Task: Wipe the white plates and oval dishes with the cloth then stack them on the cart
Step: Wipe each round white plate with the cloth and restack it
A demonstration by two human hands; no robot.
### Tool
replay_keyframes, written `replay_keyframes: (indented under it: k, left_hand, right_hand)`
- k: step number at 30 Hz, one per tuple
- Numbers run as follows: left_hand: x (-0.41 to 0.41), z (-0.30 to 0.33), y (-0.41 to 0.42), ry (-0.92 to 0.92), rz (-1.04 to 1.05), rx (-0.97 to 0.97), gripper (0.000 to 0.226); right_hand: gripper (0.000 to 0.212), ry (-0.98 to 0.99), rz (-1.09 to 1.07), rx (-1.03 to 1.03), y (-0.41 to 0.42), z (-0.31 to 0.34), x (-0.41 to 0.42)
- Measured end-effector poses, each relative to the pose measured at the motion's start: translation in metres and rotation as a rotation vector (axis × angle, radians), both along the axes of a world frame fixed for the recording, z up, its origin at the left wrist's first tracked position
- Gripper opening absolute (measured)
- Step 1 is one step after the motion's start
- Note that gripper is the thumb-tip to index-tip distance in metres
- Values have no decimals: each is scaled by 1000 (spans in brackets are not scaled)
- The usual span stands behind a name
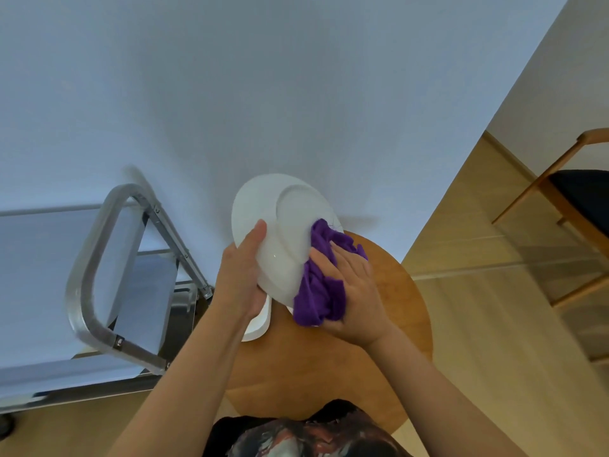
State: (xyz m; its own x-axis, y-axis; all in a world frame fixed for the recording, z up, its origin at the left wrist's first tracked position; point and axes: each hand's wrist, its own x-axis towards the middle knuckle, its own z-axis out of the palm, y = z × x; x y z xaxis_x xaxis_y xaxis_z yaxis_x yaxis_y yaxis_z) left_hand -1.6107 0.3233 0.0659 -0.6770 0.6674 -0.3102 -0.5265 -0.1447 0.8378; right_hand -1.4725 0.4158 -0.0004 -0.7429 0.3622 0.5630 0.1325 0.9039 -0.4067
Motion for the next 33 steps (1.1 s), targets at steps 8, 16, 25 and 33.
replay_keyframes:
  k: [8,16,25,33]
  left_hand:
    - [4,1,-6,525,-130,-181,17]
    - [26,-24,5,1659,-785,-559,49]
    - [22,-81,-7,1433,-987,-627,88]
    - [-12,-132,-9,341,-502,-784,17]
  right_hand:
    - [42,380,-210,-1549,21,33,4]
    - [61,246,-332,-1649,13,63,-4]
    - [15,140,-778,-1619,6,-6,24]
    - [16,131,-923,-1606,4,-58,66]
